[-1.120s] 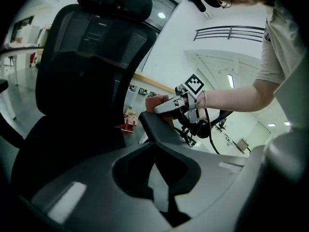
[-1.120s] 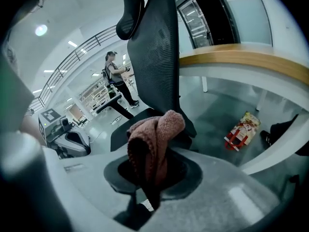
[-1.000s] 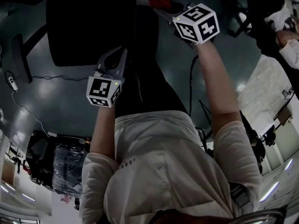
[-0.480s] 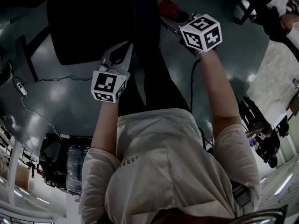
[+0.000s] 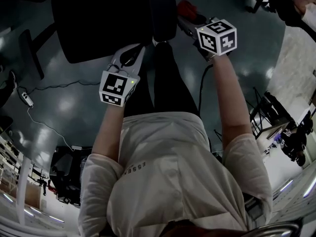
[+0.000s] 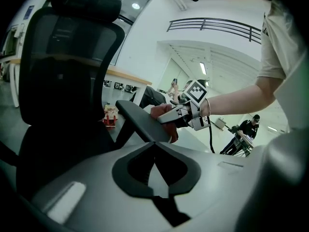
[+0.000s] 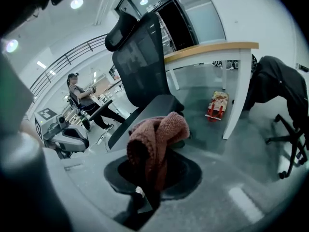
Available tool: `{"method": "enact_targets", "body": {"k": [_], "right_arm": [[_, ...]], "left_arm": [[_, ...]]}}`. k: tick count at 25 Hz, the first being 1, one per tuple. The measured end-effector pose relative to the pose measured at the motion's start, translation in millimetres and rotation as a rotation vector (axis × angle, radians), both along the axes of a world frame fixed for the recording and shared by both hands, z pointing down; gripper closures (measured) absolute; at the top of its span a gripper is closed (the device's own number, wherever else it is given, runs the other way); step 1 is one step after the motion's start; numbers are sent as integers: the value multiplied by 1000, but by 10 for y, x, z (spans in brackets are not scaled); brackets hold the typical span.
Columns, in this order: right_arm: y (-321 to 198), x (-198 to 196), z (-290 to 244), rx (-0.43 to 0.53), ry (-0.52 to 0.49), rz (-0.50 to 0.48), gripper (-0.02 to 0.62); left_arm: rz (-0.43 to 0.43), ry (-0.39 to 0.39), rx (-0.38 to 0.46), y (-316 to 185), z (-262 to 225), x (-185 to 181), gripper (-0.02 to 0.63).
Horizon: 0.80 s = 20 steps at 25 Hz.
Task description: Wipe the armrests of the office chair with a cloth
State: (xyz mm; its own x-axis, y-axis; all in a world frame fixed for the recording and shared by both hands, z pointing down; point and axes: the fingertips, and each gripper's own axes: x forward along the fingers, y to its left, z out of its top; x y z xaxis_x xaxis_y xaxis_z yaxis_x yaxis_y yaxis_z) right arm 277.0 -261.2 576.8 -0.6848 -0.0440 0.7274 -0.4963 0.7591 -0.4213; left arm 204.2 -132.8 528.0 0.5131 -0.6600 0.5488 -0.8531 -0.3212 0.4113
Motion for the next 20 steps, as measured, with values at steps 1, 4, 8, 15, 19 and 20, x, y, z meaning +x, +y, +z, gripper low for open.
{"method": "enact_targets", "body": {"k": [1,4,8,15,19,20], "right_arm": [[59,22,0,1,3,14,540],[224,86,-8,10,6,72,540],[421,133,-48,38,23,152,540],[712,211,-85,81,113,281,540],[818,182,-92,85,129,404,540],[831,186,-86,84,132,433,540]], "left_arm": [[4,0,2,43,-1,-25,589],[6,8,16,123,0,-93,589],[27,16,50,169,-54,-151,589],[57,32,84,294,-140,-262,589],[100,37,82,475,-134,-327,589],[104,39,77,515,-116,-341,589]]}}
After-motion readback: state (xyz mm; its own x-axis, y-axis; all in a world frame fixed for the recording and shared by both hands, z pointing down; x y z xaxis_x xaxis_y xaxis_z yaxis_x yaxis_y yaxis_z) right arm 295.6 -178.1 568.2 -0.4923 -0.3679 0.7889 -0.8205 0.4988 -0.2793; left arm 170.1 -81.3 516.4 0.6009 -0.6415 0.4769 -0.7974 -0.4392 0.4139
